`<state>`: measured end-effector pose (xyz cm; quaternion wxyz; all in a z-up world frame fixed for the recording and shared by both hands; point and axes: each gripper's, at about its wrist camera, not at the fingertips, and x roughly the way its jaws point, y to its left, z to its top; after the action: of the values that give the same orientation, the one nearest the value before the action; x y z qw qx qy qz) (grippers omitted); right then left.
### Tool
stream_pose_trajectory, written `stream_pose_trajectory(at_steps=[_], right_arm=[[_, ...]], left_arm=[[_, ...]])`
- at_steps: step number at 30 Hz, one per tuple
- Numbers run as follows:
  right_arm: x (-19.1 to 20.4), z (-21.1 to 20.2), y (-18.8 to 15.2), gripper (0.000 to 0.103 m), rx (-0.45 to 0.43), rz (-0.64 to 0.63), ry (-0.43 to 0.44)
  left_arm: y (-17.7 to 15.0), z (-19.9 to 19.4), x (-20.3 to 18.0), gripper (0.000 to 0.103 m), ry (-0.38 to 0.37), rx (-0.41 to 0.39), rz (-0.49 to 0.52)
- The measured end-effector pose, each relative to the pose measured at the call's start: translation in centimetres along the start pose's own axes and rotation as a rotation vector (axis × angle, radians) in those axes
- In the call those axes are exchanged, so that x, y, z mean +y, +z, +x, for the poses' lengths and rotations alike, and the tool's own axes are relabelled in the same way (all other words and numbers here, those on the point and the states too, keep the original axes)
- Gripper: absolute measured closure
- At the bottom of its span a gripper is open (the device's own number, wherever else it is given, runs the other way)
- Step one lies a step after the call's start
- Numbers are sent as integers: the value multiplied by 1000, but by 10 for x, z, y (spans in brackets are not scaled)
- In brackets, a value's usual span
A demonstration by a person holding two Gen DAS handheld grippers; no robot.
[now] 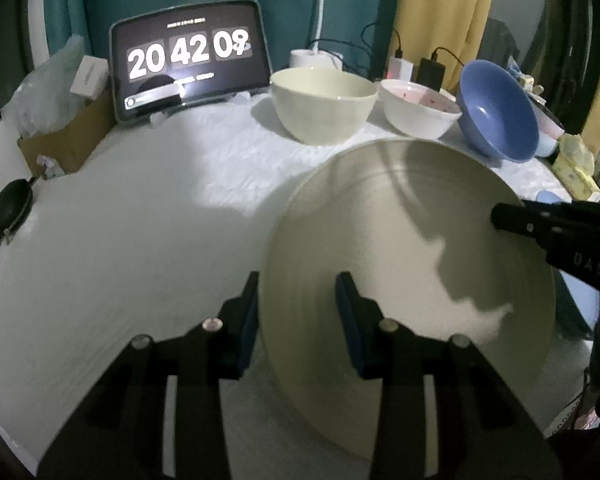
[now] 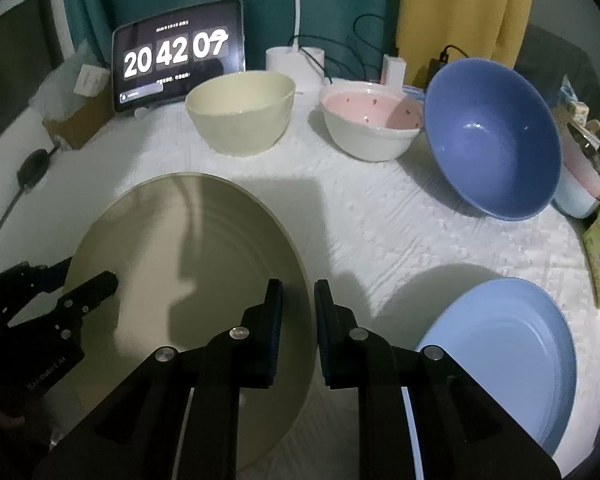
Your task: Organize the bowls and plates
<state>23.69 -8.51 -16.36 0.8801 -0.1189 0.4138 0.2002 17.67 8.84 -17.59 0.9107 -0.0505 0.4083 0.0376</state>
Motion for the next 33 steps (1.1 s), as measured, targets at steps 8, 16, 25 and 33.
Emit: stream_pose_trajectory(at_steps=[8, 16, 25, 33], right_arm=[[-10, -23, 0, 85, -52, 20, 5], [-29, -41, -5, 85, -96, 70, 12], [-56, -56, -14, 85, -131, 129, 8], [-82, -67, -26, 85, -148, 185, -8]], left_arm=[[8, -19, -12, 65, 4, -53, 24], [11, -31, -30, 65, -16, -92, 53], [19, -41, -56, 65, -54, -115, 86], [22, -41, -83, 65, -84, -111, 134]])
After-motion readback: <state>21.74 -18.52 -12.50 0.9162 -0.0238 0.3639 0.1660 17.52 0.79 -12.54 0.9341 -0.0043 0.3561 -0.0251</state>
